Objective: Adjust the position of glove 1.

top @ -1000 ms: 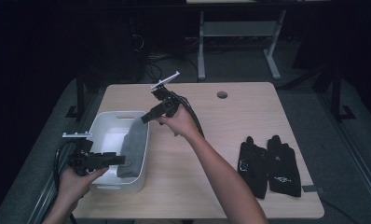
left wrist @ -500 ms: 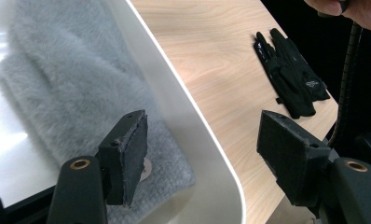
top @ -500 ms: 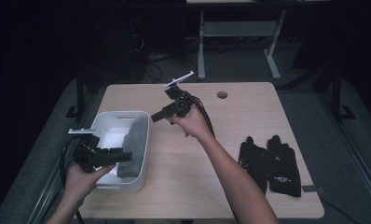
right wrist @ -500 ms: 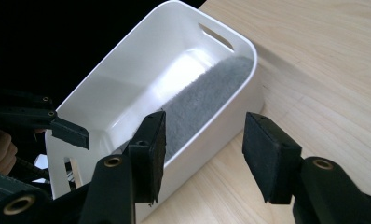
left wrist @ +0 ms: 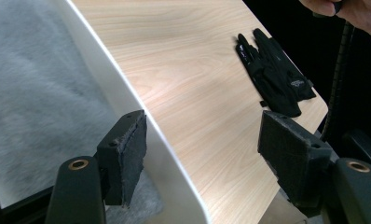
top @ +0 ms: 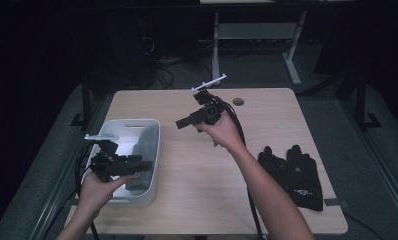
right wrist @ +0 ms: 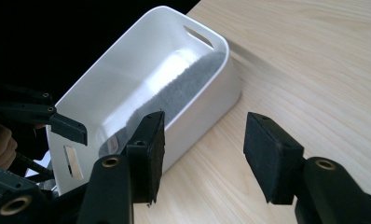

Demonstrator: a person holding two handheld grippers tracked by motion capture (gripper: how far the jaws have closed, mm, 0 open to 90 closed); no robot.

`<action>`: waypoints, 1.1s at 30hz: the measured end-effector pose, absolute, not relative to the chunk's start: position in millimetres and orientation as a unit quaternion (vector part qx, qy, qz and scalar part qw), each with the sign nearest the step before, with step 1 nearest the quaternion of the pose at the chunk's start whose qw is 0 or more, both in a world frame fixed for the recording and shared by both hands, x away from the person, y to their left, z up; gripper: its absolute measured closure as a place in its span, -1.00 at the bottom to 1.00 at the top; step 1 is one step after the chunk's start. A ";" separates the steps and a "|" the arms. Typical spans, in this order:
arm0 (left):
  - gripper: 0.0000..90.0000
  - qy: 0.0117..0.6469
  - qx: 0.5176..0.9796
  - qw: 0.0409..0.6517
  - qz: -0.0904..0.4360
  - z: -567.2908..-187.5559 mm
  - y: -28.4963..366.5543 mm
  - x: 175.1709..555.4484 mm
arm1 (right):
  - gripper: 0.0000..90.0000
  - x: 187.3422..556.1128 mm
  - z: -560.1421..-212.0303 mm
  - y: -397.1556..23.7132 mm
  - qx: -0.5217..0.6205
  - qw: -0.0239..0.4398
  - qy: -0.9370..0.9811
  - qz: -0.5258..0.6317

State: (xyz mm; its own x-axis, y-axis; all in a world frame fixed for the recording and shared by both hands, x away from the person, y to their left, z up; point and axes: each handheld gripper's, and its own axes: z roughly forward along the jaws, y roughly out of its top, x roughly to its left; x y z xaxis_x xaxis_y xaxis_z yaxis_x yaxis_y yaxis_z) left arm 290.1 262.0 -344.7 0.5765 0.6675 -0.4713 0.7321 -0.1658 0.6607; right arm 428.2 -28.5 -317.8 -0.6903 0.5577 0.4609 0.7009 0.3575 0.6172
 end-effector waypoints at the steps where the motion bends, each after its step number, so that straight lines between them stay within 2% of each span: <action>1: -0.29 0.455 0.764 0.456 -0.037 -344.4 259.9 290.7 | 0.06 427.3 -317.9 -32.1 -0.386 0.084 -0.819 -0.417; 33: -0.31 0.397 0.787 0.467 -0.067 -338.4 185.1 296.8 | 0.06 400.1 -337.3 -133.4 -0.432 0.074 -0.795 -0.420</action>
